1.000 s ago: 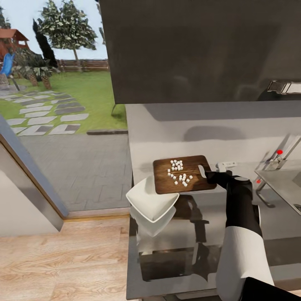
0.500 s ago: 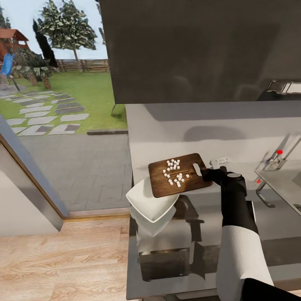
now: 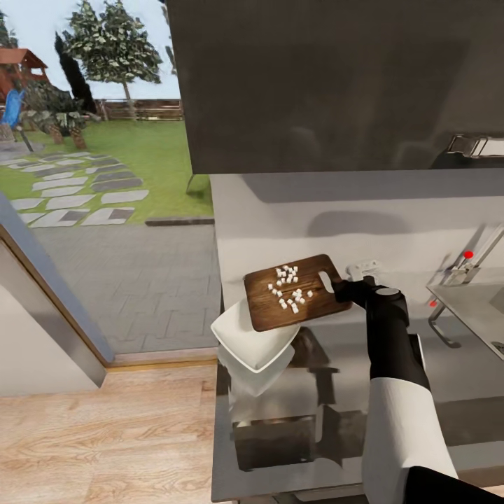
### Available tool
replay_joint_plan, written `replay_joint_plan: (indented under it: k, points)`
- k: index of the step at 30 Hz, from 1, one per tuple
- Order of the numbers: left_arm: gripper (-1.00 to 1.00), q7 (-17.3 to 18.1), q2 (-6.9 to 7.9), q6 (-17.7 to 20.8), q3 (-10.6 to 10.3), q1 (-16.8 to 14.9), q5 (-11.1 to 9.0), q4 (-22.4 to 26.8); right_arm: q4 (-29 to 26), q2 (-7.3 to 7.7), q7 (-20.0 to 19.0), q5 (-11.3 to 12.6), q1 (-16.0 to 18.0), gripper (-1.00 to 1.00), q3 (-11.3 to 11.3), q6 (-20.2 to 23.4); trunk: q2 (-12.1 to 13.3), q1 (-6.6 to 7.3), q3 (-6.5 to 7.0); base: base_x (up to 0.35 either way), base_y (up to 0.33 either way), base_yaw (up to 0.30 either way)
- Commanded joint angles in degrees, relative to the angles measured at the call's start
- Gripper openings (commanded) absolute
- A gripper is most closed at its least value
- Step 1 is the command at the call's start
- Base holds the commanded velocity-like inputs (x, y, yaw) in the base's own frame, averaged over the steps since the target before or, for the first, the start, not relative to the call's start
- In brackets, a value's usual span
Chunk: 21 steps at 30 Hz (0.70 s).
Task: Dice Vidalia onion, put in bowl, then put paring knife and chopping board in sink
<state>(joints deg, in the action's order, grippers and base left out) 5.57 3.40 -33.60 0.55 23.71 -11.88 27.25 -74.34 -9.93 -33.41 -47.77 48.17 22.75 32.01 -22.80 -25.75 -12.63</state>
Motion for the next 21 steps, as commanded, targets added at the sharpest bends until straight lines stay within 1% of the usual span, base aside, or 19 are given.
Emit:
replay_joint_plan:
  k: [1, 5, 21]
  points:
    - [1.00, 0.58, 0.00, 0.02, 0.06, 0.02, -0.60, 0.08, -0.10, -0.06, -0.55, -0.78, 0.08, -1.00, -0.49, -0.06, -0.12, -0.04, -0.10, 0.000, 0.000, 0.000]
    - [1.00, 0.58, -0.01, 0.02, 0.06, 0.02, -0.58, 0.08, -0.10, -0.06, -0.52, -0.76, 0.08, -1.00, -1.54, -0.02, -0.12, -0.04, -0.10, 0.000, 0.000, 0.000]
    - [1.00, 0.58, -0.03, 0.11, 0.06, 0.02, -0.60, 0.08, -0.10, -0.06, -0.33, -0.66, 0.08, -1.00, -1.83, -0.25, -0.12, -0.04, -0.10, 0.000, 0.000, 0.000]
